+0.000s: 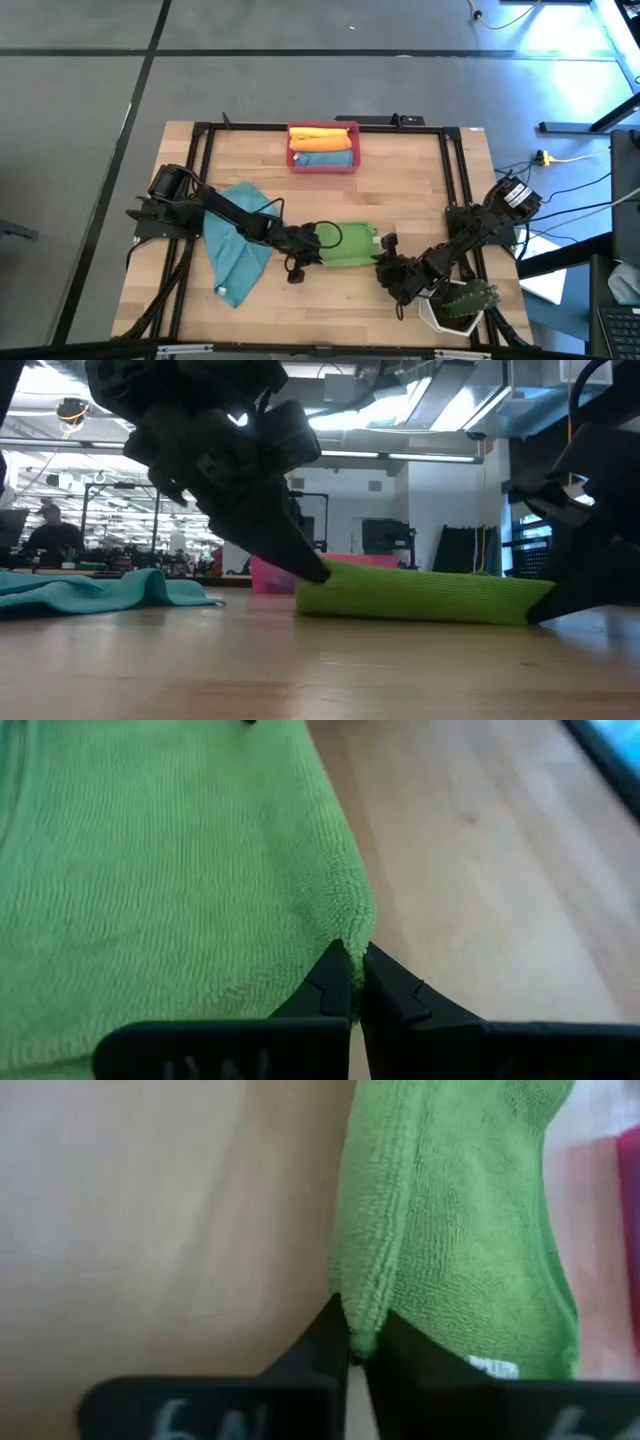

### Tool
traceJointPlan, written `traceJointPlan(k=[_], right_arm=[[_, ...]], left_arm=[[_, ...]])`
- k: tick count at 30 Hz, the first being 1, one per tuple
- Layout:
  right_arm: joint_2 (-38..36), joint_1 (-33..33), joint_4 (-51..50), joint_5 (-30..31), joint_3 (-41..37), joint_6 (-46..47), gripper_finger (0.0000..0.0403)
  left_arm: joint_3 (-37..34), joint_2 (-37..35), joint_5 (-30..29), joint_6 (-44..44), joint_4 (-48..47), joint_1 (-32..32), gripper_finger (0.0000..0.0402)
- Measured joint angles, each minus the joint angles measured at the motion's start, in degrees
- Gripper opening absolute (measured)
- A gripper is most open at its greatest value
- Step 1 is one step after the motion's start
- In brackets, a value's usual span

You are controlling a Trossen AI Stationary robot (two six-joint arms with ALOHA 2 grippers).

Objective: Roll microfiber towels into tight, uniform cylinder then place into a basket
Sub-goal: Roll the green microfiber towel

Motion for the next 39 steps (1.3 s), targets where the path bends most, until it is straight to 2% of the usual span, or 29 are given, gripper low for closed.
traceJointPlan(k=[5,12,18,23,33,39], right_arm=[[-0.44,-0.24,0.69,-0.38,0.07,6.92,0.0014],[-5.98,-2.63,1.54,-6.69,0.13,12.07,0.0006],[-12.67,-6.97,3.25,-16.2,0.08,15.15,0.0006],[-13.71,-11.71,5.7,-25.26,-1.56,20.17,0.0006],[-13.66,-15.79,26.66,-34.85,-11.0,27.22,0.0016],[-13.7,-15.96,27.63,-34.58,-11.08,29.98,0.0006]], left_arm=[[0.04,-0.88,-0.5,0.09,-3.69,-0.32,0.0],[0.07,-5.08,-1.38,0.41,-9.78,-0.41,0.0],[0.02,-8.74,-0.86,0.0,-14.42,-0.24,0.0],[0.0,-9.01,1.53,-0.83,-15.46,0.6,0.0],[0.0,-9.73,9.08,-5.49,-16.48,2.25,0.0],[0.0,-9.93,9.92,-7.61,-16.91,2.39,0.0]])
